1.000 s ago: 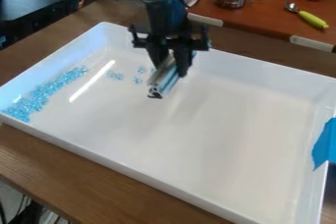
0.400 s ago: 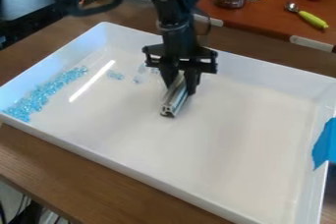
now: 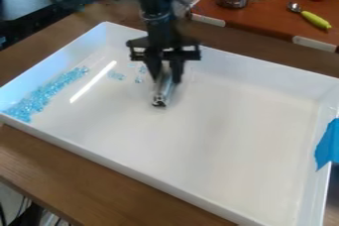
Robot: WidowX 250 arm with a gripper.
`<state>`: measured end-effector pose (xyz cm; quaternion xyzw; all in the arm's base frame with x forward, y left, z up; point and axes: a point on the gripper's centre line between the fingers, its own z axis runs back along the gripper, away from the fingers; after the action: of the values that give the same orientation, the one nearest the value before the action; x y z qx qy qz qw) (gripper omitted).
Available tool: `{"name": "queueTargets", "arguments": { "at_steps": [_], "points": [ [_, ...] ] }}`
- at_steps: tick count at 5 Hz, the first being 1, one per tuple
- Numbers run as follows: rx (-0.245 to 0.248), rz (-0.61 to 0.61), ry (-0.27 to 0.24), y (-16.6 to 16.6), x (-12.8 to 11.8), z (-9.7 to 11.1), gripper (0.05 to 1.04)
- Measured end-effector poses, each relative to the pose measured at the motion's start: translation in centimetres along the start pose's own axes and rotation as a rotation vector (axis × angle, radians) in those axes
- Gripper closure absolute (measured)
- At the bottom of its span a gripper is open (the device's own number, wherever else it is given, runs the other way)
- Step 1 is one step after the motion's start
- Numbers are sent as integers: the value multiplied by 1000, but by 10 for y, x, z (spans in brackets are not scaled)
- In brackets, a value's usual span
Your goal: Sweep into pile
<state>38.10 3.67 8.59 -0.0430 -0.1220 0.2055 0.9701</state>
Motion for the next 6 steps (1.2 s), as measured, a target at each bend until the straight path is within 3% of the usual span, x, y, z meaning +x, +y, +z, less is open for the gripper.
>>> {"name": "queueTargets", "arguments": {
  "at_steps": [1,3,4,6],
  "points": [
    [78,217,-45,28,10,2,708],
    [163,487,-113,54,5,5,708],
    [202,563,-128,66,-5,9,708],
    [224,614,-122,91,-28,16,708]
  ]
}}
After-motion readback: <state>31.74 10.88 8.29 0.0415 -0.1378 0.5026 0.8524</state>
